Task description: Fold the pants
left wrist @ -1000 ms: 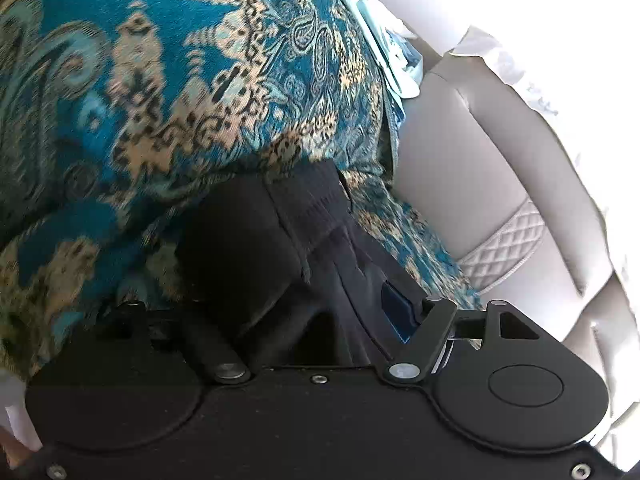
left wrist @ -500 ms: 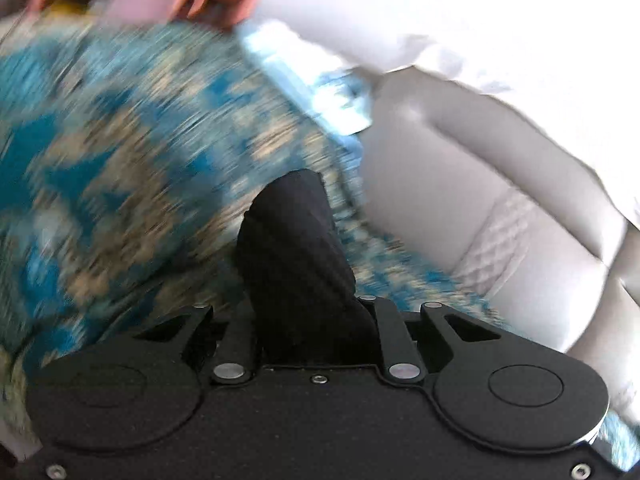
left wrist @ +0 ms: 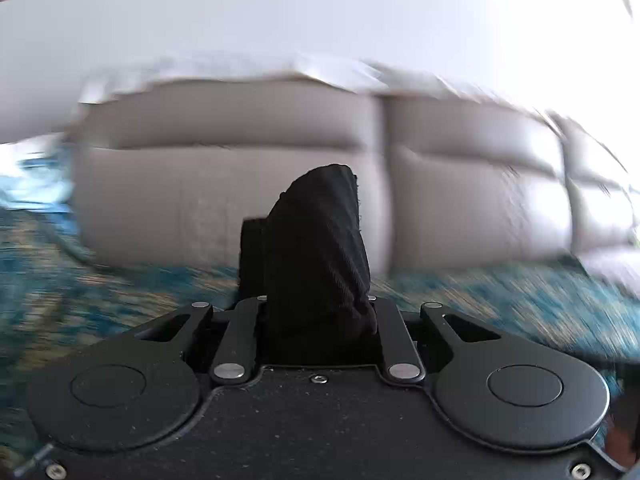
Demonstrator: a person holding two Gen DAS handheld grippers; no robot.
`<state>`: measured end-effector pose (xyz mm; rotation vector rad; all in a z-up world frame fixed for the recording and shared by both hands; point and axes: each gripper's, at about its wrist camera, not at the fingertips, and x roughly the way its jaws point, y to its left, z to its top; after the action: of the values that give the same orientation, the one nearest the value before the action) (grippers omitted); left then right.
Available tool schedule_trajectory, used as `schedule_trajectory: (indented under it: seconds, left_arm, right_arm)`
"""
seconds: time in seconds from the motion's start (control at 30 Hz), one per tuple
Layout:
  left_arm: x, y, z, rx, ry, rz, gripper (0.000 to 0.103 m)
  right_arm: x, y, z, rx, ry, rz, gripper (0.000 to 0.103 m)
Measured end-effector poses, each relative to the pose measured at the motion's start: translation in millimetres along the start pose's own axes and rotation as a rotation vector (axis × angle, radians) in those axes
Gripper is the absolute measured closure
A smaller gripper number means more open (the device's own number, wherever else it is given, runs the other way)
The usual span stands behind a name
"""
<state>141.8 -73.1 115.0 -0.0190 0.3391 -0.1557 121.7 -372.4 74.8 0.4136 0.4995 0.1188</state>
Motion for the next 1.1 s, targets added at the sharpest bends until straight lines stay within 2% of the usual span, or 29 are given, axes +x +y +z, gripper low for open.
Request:
schedule_trajectory:
  seconds: [0.1,0.2,0.27,0.37,0.47,0.5,0.57,0.63,0.73,0.83,0.9,0.93,0.97,1.0,1.03,1.07,1.1]
  left_arm:
    - [20.0,-59.0,-27.2,0.095,0.081,-0.082,0.087]
    - [32.7,-107.2,-57.1,0.195,0.169,-0.150,0.085]
    - [32.3,-133.4,-73.8,0.262,0.204,-0.175,0.078]
    - [19.2,-159.2,-88.9,0.348,0.204,-0.212,0.058]
    - [7.3,-158.3,-90.7,0.360,0.211,-0.257,0.047]
    - [0.6,-155.9,-90.9,0.347,0.221,-0.275,0.045]
    - [-10.0,-143.5,-89.2,0.309,0.240,-0.305,0.033]
    - [-19.9,-129.1,-84.3,0.279,0.251,-0.333,0.026]
    - [-42.7,-100.8,-73.1,0.240,0.249,-0.342,0.025]
    - [-53.0,-69.8,-58.6,0.189,0.235,-0.293,0.022]
    - [-55.2,-45.2,-49.0,0.160,0.194,-0.236,0.023]
    - [-52.1,-33.5,-44.7,0.158,0.172,-0.189,0.030]
    - [-48.2,-23.5,-40.7,0.160,0.162,-0.142,0.050]
    - [-41.1,-14.5,-37.3,0.161,0.162,-0.102,0.062]
    - [-31.7,-4.8,-33.7,0.155,0.174,-0.072,0.079]
    - [-23.6,4.0,-31.1,0.143,0.185,-0.058,0.083]
    - [-13.6,12.3,-29.2,0.127,0.194,-0.043,0.083]
  right_arm:
    - [-9.1,-23.0,10.8,0.073,-0.070,0.018,0.000]
    - [-11.9,-36.3,13.2,0.113,-0.076,0.001,0.000]
    - [-12.5,-41.0,12.7,0.124,-0.071,0.003,0.000]
    - [-10.6,-42.4,12.7,0.106,-0.068,0.002,0.000]
    - [-7.2,-41.0,8.9,0.085,-0.056,-0.002,0.000]
    - [-9.0,-39.6,6.3,0.083,-0.051,-0.003,0.000]
    - [-9.6,-38.2,3.3,0.080,-0.042,-0.005,0.000]
    - [-11.2,-35.0,0.6,0.067,-0.037,-0.010,0.000]
    - [-15.3,-28.5,-3.5,0.034,-0.034,-0.005,0.000]
    - [-21.7,-17.8,-8.7,-0.017,-0.041,0.002,0.000]
    - [-27.3,-10.1,-12.8,-0.049,-0.052,0.015,0.000]
    - [-30.5,-5.9,-15.0,-0.064,-0.060,0.025,0.000]
    - [-33.3,-1.6,-17.5,-0.078,-0.067,0.039,0.000]
    - [-35.0,2.8,-20.4,-0.093,-0.067,0.060,0.000]
    - [-35.1,7.9,-23.4,-0.115,-0.052,0.089,0.001]
    - [-34.7,13.2,-26.3,-0.142,-0.035,0.110,0.005]
    - [-33.6,20.7,-30.9,-0.179,-0.024,0.119,0.010]
